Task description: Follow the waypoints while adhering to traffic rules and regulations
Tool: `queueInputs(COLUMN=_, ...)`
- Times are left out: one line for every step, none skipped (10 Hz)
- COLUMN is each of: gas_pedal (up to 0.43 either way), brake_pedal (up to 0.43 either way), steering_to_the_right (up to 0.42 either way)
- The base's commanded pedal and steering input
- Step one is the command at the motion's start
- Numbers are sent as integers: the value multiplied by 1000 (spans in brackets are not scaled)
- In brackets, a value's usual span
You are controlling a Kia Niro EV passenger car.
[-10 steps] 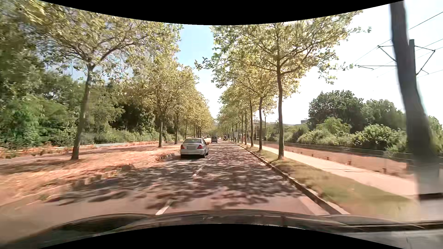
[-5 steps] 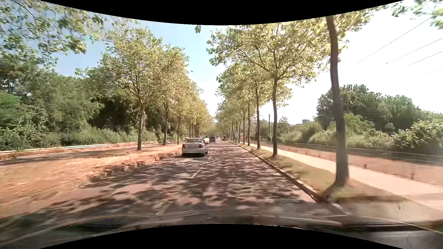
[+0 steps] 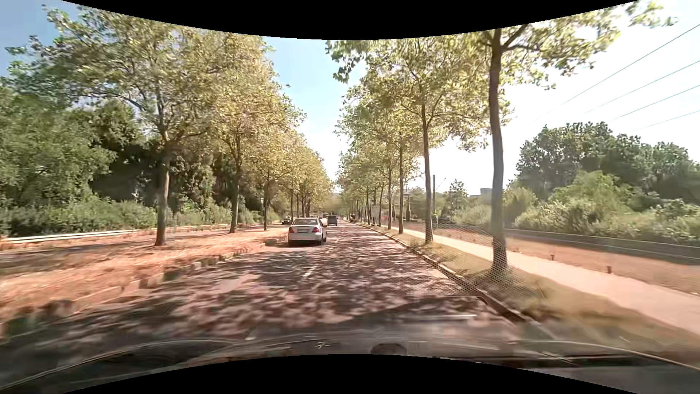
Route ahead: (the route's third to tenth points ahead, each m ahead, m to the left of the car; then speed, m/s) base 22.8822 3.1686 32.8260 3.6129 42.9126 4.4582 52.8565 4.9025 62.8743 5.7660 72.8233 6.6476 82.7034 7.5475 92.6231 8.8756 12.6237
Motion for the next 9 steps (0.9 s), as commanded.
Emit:
queueInputs(gas_pedal=79, brake_pedal=0, steering_to_the_right=3)
queueInputs(gas_pedal=79, brake_pedal=0, steering_to_the_right=3)
queueInputs(gas_pedal=79, brake_pedal=0, steering_to_the_right=2)
queueInputs(gas_pedal=79, brake_pedal=0, steering_to_the_right=0)
queueInputs(gas_pedal=79, brake_pedal=0, steering_to_the_right=0)
queueInputs(gas_pedal=79, brake_pedal=0, steering_to_the_right=-1)
queueInputs(gas_pedal=79, brake_pedal=0, steering_to_the_right=-1)
queueInputs(gas_pedal=79, brake_pedal=0, steering_to_the_right=-2)
queueInputs(gas_pedal=79, brake_pedal=0, steering_to_the_right=-3)
